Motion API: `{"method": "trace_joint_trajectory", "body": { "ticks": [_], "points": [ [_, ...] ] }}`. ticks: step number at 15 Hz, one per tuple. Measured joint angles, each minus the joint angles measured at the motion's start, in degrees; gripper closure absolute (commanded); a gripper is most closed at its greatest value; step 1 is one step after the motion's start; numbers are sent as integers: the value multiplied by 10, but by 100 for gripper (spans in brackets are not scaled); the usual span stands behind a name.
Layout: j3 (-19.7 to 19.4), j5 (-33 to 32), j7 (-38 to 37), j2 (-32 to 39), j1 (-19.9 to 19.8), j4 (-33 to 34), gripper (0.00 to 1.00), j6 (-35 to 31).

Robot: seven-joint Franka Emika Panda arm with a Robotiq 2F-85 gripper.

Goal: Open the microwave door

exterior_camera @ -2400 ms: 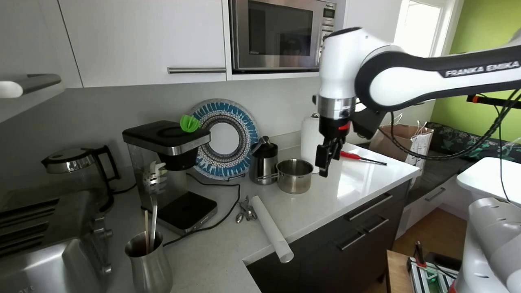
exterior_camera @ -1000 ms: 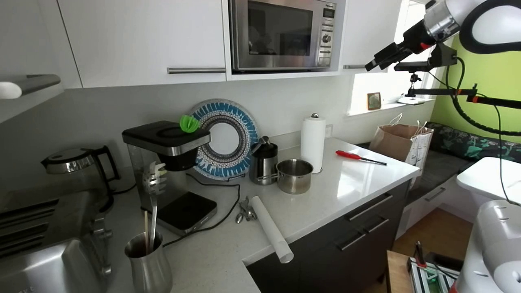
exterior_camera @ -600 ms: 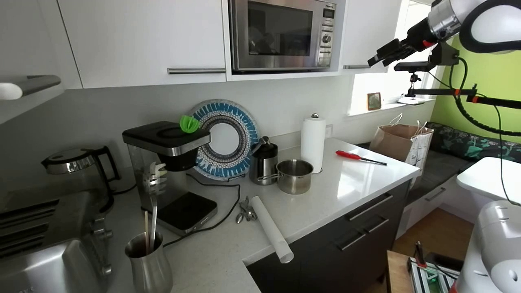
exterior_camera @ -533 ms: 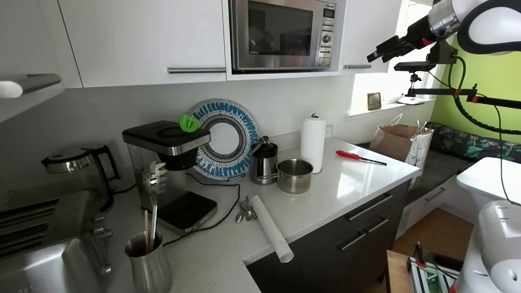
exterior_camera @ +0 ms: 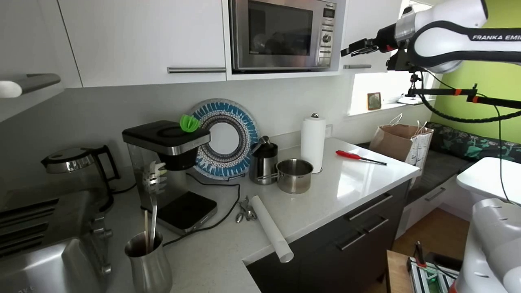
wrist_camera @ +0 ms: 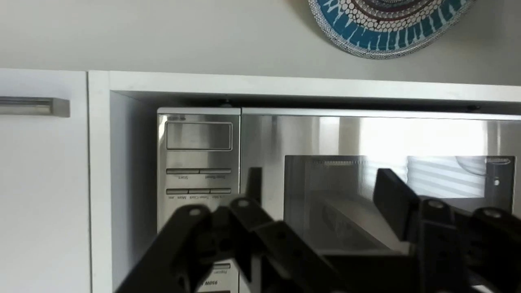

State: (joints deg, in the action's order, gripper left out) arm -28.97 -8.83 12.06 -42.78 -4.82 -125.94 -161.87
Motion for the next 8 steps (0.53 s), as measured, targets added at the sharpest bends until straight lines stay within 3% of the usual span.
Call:
{"method": "trace_joint_trajectory", "body": {
  "ticks": [2, 5, 6, 8],
  "points": [
    [-22, 22, 21, 28, 24, 13, 74, -21],
    [-40, 24, 43, 62, 21, 28, 96, -80],
    [-41, 24, 43, 71, 14, 29, 78, -103],
    [-42, 32, 39, 79, 1, 30, 93, -111]
  ]
}}
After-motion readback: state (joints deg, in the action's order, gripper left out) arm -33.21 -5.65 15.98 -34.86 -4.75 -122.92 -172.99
